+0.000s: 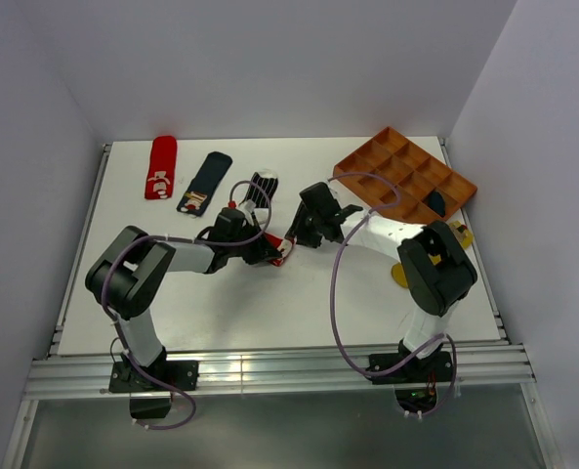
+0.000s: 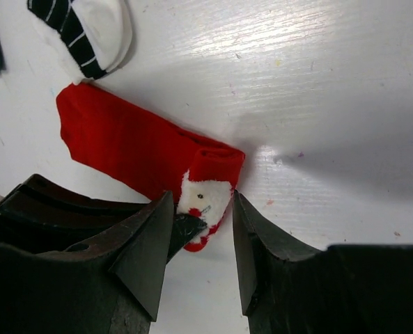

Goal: Roll the socks
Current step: Roll the sock at the center of the board.

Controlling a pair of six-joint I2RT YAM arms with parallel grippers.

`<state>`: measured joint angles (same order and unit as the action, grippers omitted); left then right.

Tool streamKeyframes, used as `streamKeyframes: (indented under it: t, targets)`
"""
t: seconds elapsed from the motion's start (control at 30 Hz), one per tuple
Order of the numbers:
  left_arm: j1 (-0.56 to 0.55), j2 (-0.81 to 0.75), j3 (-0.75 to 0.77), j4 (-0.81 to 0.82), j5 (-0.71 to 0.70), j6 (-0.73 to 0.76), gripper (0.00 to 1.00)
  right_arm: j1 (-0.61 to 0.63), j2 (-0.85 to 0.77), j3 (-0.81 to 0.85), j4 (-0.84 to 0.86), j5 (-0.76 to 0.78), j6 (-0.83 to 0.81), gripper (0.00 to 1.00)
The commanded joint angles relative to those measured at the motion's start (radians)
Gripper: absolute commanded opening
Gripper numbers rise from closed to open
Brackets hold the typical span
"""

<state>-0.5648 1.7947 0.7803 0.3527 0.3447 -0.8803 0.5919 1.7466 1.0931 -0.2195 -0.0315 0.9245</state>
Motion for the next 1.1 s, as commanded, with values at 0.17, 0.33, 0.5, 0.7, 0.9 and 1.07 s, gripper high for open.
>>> streamKeyframes:
  t: [0.17,0.33,0.5,0.7,0.9,1.07]
  targets:
    - [0.039,0.041,-0.064,0.075,0.111,-0.135,0.01,0.008,0.057,0.010,0.055,-0.001,0.019,0.47]
    - [0.042,0.060,-0.059,0.083,0.122,-0.140,0.01,0.008,0.080,0.014,0.062,-0.010,0.020,0.47]
    - [0.042,0.058,-0.050,0.069,0.116,-0.132,0.01,0.011,0.108,0.030,0.057,-0.010,0.019,0.47]
    - [0.042,0.075,-0.042,0.060,0.120,-0.128,0.01,0.023,0.139,0.042,0.039,-0.013,0.016,0.44]
    - [0.042,0.083,-0.042,0.051,0.111,-0.111,0.01,0.031,0.165,0.073,-0.007,-0.007,0.004,0.28]
    - [0.042,0.063,-0.042,0.016,0.067,-0.068,0.02,0.037,0.191,0.108,-0.058,-0.011,-0.015,0.00]
